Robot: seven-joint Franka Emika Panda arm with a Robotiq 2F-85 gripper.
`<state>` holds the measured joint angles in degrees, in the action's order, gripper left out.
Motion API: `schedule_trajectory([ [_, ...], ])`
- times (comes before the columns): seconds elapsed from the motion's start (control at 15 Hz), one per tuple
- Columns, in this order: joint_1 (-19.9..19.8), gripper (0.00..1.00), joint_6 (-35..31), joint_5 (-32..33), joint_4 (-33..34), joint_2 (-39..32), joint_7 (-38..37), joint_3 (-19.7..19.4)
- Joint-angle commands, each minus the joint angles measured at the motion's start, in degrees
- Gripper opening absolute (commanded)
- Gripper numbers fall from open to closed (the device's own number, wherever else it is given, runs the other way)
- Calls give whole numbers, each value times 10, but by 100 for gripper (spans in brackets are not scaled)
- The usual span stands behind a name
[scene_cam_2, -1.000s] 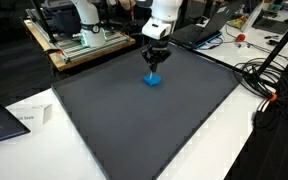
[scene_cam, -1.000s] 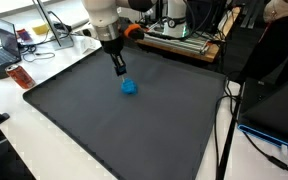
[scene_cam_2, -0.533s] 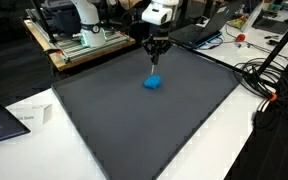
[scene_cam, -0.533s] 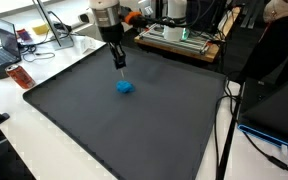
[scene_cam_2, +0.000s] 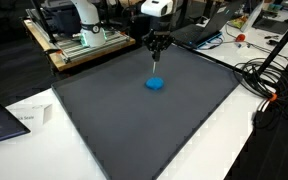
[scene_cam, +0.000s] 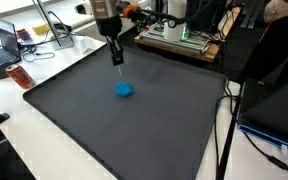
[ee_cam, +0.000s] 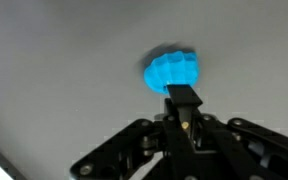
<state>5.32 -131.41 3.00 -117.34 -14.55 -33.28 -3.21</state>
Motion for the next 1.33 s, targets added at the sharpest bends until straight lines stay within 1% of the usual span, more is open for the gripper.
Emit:
schedule_trajectory([
  [0.0,-10,3,-9,-17,9,10,-13,-1],
  [0.13,-16,3,7,-24,34,0,-15,-2],
  [0.47,-36,3,78,-69,119,-42,-7,-2],
  [0.73,-53,3,151,-104,205,-95,-1,-4],
  [1.27,-93,3,267,-167,361,-213,13,-5],
])
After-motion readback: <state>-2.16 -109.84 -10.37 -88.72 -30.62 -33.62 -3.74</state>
